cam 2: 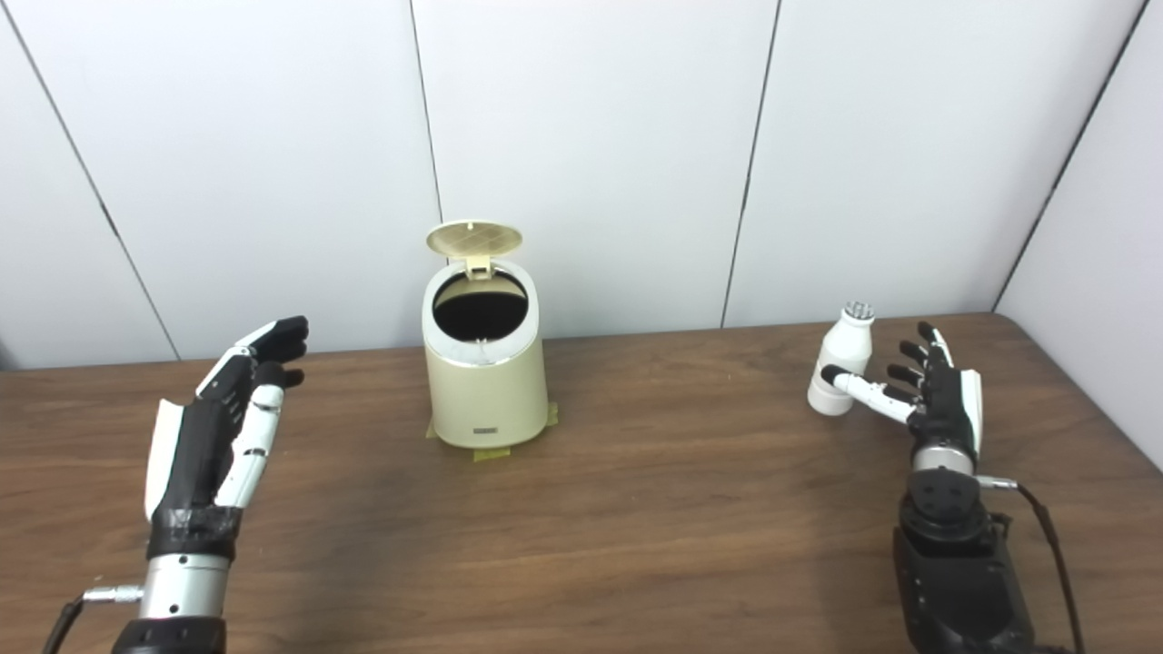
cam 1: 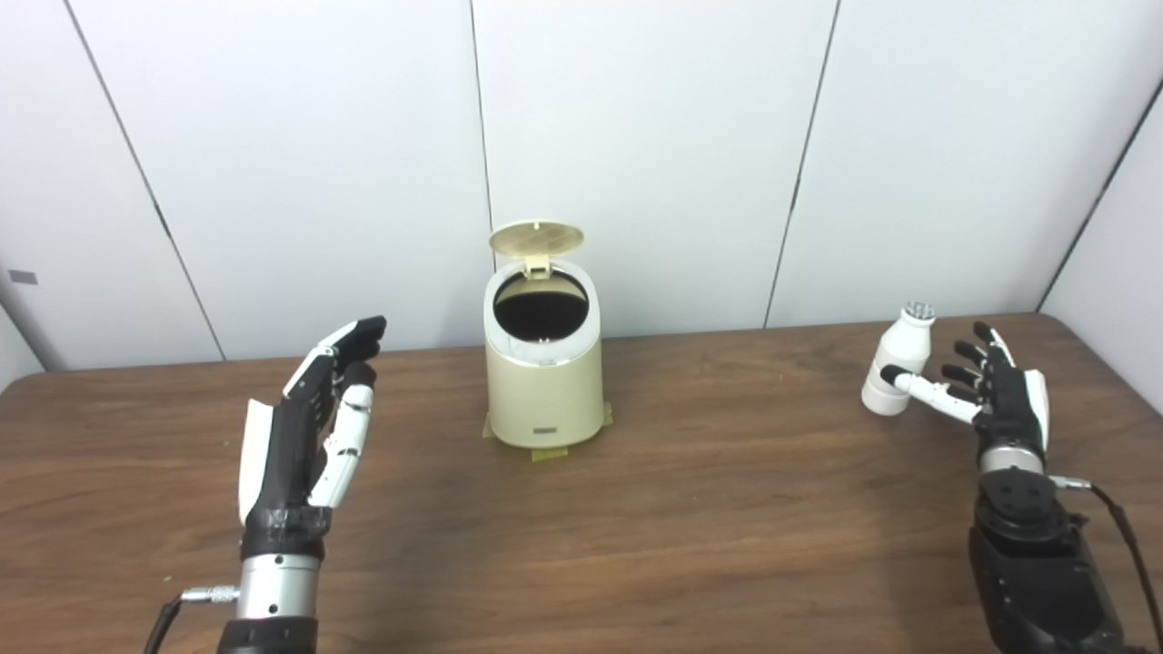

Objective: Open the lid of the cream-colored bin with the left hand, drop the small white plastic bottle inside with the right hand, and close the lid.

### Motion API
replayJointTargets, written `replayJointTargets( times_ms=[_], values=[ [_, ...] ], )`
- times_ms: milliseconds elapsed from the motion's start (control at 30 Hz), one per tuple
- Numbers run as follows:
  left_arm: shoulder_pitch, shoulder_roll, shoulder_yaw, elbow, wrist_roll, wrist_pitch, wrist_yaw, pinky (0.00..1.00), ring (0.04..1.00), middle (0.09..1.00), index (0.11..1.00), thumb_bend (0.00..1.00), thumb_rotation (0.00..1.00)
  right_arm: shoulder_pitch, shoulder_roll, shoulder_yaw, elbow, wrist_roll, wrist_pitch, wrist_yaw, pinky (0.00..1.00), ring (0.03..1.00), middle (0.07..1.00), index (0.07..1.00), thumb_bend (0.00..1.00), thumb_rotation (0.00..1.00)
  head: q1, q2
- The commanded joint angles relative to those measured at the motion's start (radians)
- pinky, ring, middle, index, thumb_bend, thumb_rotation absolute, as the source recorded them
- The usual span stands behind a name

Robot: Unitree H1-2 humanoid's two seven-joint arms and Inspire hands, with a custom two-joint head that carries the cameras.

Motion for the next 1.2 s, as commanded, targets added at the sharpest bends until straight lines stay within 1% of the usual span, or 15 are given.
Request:
replayJointTargets(
  times_ms=[0,100,200,233,300,433,567,600,667,767,833,900,967,1100,1167],
  values=[
    [-0.026,0.005,0.001,-0.019,0.008,-0.034,0.004,0.76,0.824,0.826,0.818,0.35,0.80,-0.058,-0.040,0.014,-0.012,-0.021,-0.027,0.001,0.72,0.855,0.909,0.938,0.86,0.22,-0.001,0.000],
    [-0.026,0.004,0.001,-0.018,0.002,-0.037,0.003,0.76,0.825,0.826,0.819,0.35,0.80,-0.071,-0.050,0.029,0.016,-0.034,-0.034,-0.004,0.73,0.858,0.906,0.935,0.86,0.21,0.000,-0.002],
    [-0.025,0.003,-0.001,-0.022,0.012,-0.035,0.005,0.76,0.819,0.823,0.814,0.34,0.80,-0.089,-0.064,0.049,0.058,-0.055,-0.052,-0.015,0.70,0.840,0.894,0.922,0.86,0.22,0.000,-0.001],
    [-0.025,0.002,-0.001,-0.024,0.014,-0.034,0.005,0.75,0.817,0.822,0.813,0.33,0.80,-0.093,-0.068,0.055,0.067,-0.062,-0.058,-0.018,0.63,0.776,0.848,0.913,0.86,0.23,0.001,0.000],
    [-0.025,0.000,-0.001,-0.027,0.011,-0.031,0.005,0.75,0.816,0.821,0.812,0.32,0.79,-0.101,-0.072,0.062,0.081,-0.071,-0.065,-0.025,0.56,0.719,0.809,0.905,0.87,0.23,0.001,0.000],
    [-0.024,-0.001,-0.001,-0.026,0.013,-0.033,0.007,0.75,0.817,0.822,0.812,0.33,0.78,-0.121,-0.069,0.057,0.101,-0.053,-0.051,-0.014,0.63,0.781,0.866,0.912,0.85,0.21,0.002,0.002],
    [-0.023,-0.002,-0.001,-0.027,0.014,-0.034,0.008,0.76,0.820,0.823,0.811,0.33,0.78,-0.140,-0.075,0.079,0.133,-0.082,-0.026,-0.023,0.66,0.797,0.855,0.892,0.87,0.24,0.004,0.003],
    [-0.023,-0.003,-0.001,-0.028,0.015,-0.033,0.008,0.76,0.820,0.823,0.810,0.33,0.78,-0.144,-0.076,0.084,0.141,-0.089,-0.027,-0.028,0.68,0.804,0.852,0.883,0.87,0.25,0.004,0.003],
    [-0.023,-0.004,-0.001,-0.028,0.009,-0.034,0.007,0.76,0.819,0.822,0.810,0.33,0.78,-0.151,-0.075,0.094,0.156,-0.097,-0.031,-0.035,0.66,0.780,0.831,0.864,0.87,0.24,0.004,0.003],
    [-0.024,-0.004,-0.002,-0.027,0.016,-0.034,0.010,0.76,0.818,0.821,0.809,0.33,0.77,-0.158,-0.070,0.089,0.171,-0.075,-0.052,-0.022,0.65,0.770,0.829,0.860,0.86,0.23,0.005,0.006],
    [-0.024,-0.003,-0.003,-0.028,0.029,-0.033,0.012,0.75,0.814,0.817,0.806,0.33,0.79,-0.159,-0.067,0.081,0.177,-0.051,-0.069,-0.009,0.67,0.801,0.858,0.883,0.84,0.18,0.006,0.006],
    [-0.023,-0.005,-0.002,-0.033,0.027,-0.028,0.010,0.75,0.814,0.817,0.808,0.33,0.79,-0.161,-0.069,0.088,0.189,-0.052,-0.078,-0.008,0.70,0.817,0.869,0.887,0.85,0.18,0.006,0.006],
    [-0.023,-0.006,-0.002,-0.038,0.027,-0.027,0.008,0.76,0.817,0.818,0.810,0.33,0.79,-0.164,-0.072,0.090,0.215,-0.047,-0.100,-0.007,0.69,0.810,0.866,0.891,0.86,0.18,0.007,0.007],
    [-0.023,-0.007,-0.001,-0.037,0.020,-0.032,0.007,0.76,0.817,0.816,0.810,0.33,0.77,-0.159,-0.067,0.083,0.241,-0.027,-0.144,0.002,0.57,0.735,0.875,0.923,0.85,0.15,0.007,0.009],
    [-0.023,-0.006,-0.001,-0.038,0.022,-0.031,0.006,0.76,0.816,0.814,0.809,0.34,0.77,-0.159,-0.067,0.090,0.251,-0.036,-0.148,-0.008,0.56,0.706,0.864,0.923,0.85,0.16,0.007,0.009]
  ],
)
